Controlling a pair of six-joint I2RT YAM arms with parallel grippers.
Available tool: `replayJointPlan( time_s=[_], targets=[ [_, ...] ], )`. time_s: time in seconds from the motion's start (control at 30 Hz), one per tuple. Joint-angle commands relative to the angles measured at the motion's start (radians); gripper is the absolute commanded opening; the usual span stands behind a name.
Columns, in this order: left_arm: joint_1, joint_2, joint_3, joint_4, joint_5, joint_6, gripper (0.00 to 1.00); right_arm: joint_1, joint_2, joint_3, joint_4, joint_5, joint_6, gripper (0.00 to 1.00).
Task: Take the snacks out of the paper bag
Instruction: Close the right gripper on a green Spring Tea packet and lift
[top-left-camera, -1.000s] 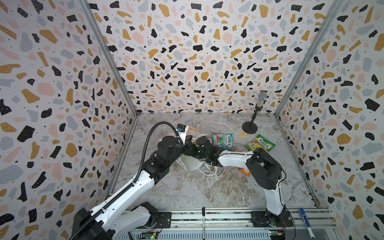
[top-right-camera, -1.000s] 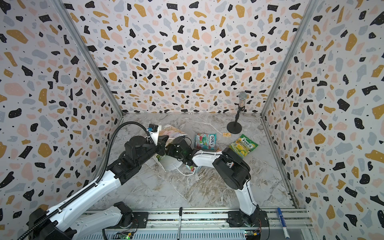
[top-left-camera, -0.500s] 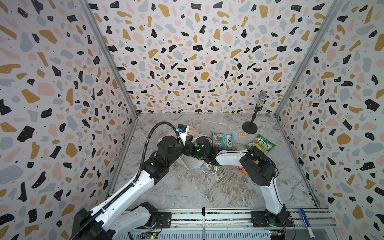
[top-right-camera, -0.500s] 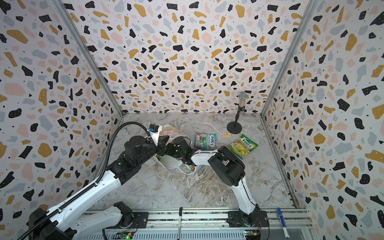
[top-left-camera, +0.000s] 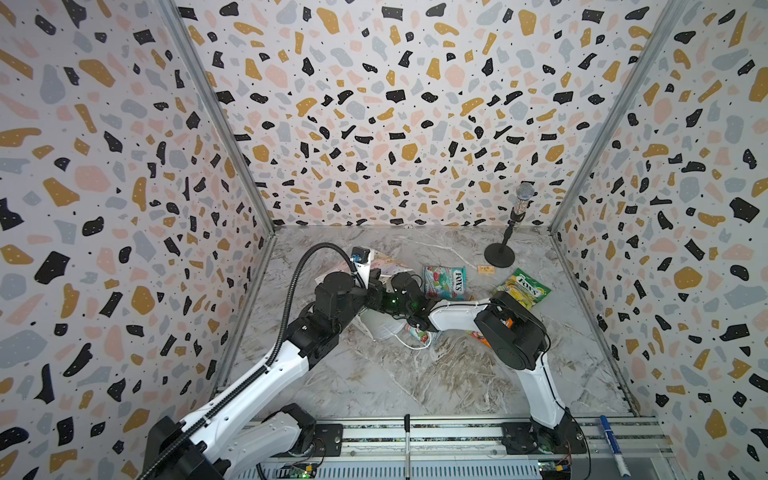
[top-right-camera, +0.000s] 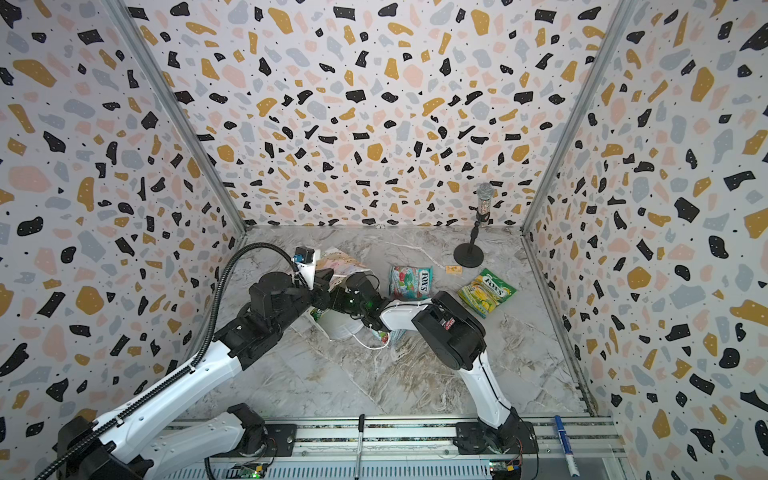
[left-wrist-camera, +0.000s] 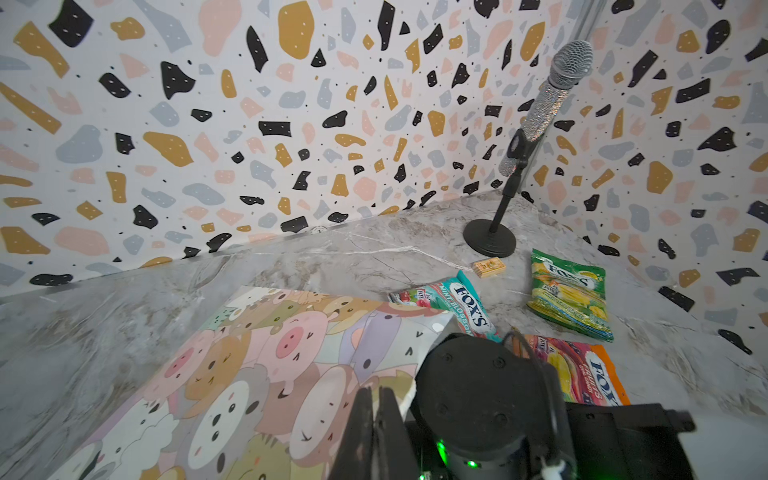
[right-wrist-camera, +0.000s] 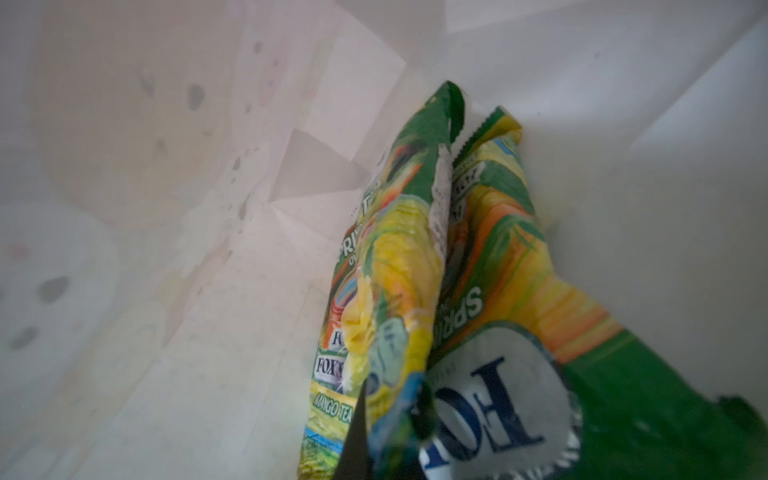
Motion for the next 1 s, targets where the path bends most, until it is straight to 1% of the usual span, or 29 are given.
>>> replayJointPlan(
  time_s=[0.0,0.13,0.37,0.43,0.53,0.67,0.83,0.97],
  targets=[
    [-0.004,-0.015,-0.004,0.033,-0.097,-0.025,0.00,0.005,-0.130,-0.031,0.015,0.000,-0.072,0.00],
    [-0.004,-0.007,-0.004,0.029,-0.138,-0.033,0.00,0.008,-0.197,-0.073,-0.013,-0.019,-0.127,0.00],
    [-0.004,0.000,-0.004,0.029,-0.159,-0.037,0.00,0.008,-0.319,-0.129,-0.082,-0.033,-0.206,0.00],
    [-0.004,0.000,-0.005,0.030,-0.160,-0.037,0.00,0.012,-0.359,-0.137,-0.131,-0.017,-0.243,0.00],
    [-0.004,0.001,-0.003,0.030,-0.163,-0.037,0.00,0.022,-0.408,-0.118,-0.236,0.005,-0.340,0.00],
    [-0.004,0.003,-0.002,0.027,-0.173,-0.037,0.00,0.025,-0.481,-0.118,-0.337,0.009,-0.431,0.00],
    [-0.004,0.004,-0.003,0.027,-0.184,-0.038,0.00,0.025,-0.579,-0.117,-0.445,0.024,-0.512,0.00],
    [-0.004,0.007,-0.002,0.024,-0.185,-0.037,0.00,0.024,-0.652,-0.108,-0.502,-0.002,-0.570,0.00]
  ],
)
